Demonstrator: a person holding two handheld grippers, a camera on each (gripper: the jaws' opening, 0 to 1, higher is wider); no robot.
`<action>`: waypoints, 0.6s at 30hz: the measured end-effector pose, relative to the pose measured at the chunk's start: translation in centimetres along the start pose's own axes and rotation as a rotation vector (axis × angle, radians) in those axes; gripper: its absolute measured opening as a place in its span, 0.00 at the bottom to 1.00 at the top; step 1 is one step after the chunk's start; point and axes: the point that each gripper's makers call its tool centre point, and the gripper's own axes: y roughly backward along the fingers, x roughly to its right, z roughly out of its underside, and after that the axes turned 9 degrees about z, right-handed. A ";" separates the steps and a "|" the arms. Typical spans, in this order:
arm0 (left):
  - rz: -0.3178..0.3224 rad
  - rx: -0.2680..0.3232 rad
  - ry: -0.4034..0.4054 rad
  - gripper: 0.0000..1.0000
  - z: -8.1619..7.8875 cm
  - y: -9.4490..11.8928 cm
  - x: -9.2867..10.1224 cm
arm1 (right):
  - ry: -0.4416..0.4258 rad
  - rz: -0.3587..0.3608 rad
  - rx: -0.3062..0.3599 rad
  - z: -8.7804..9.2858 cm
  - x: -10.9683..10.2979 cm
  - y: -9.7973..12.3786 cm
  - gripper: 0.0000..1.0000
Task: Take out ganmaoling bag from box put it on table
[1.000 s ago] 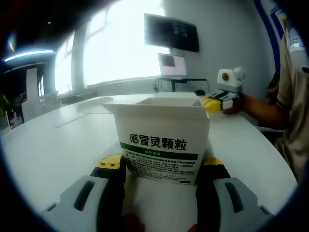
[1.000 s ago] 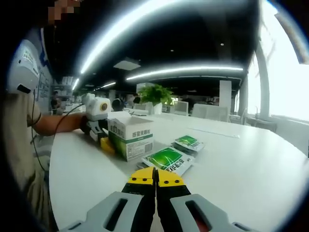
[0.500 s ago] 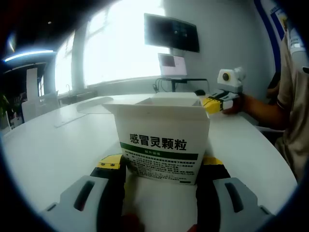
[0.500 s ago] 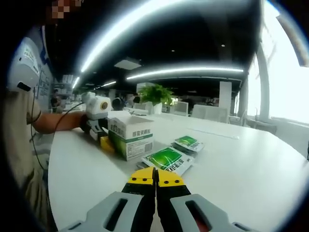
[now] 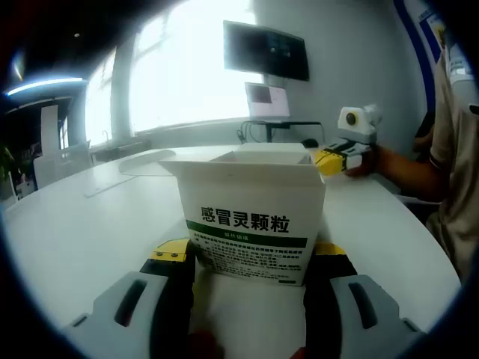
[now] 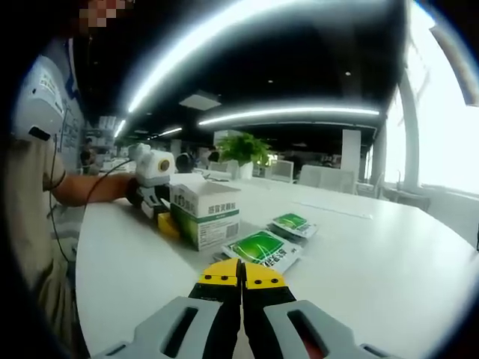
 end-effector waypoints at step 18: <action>0.000 0.000 0.000 0.49 0.0 0.0 0.0 | 0.142 -0.036 0.036 -0.3 -0.7 0.2 0.00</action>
